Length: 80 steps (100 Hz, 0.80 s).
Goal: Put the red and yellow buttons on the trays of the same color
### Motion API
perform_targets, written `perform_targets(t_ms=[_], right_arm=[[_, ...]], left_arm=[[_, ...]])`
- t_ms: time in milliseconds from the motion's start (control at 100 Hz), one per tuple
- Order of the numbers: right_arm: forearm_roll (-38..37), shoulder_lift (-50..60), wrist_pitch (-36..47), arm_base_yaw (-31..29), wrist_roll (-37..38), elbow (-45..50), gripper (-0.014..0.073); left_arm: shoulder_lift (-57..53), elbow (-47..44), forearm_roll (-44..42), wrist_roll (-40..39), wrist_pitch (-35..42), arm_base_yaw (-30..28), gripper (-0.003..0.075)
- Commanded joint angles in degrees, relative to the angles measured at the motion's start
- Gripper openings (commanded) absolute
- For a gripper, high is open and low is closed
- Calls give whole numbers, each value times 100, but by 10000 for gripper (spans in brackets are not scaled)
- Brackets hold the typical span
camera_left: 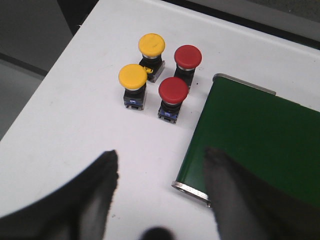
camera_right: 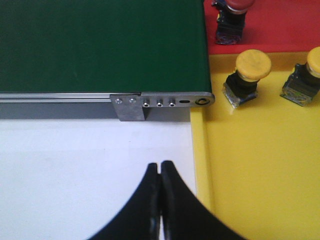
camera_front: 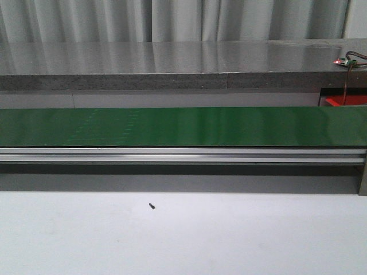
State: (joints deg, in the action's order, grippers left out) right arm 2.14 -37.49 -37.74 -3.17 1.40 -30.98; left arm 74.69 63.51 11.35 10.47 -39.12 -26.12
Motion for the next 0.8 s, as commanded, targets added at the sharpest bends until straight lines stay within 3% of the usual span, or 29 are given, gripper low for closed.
perform_targets(t_ms=[0,550,790], right_arm=[[-12,13,375,3,-29,-153,-66],[-12,13,375,3,-29,-153,-66],[-12,13,375,3,-29,-153,-66]], left_arm=[[115,358,107,-65,371,-10,583],[2006,1733,96,-510,251,-19,564],[2773,2334,115,-669,4,-285,564]])
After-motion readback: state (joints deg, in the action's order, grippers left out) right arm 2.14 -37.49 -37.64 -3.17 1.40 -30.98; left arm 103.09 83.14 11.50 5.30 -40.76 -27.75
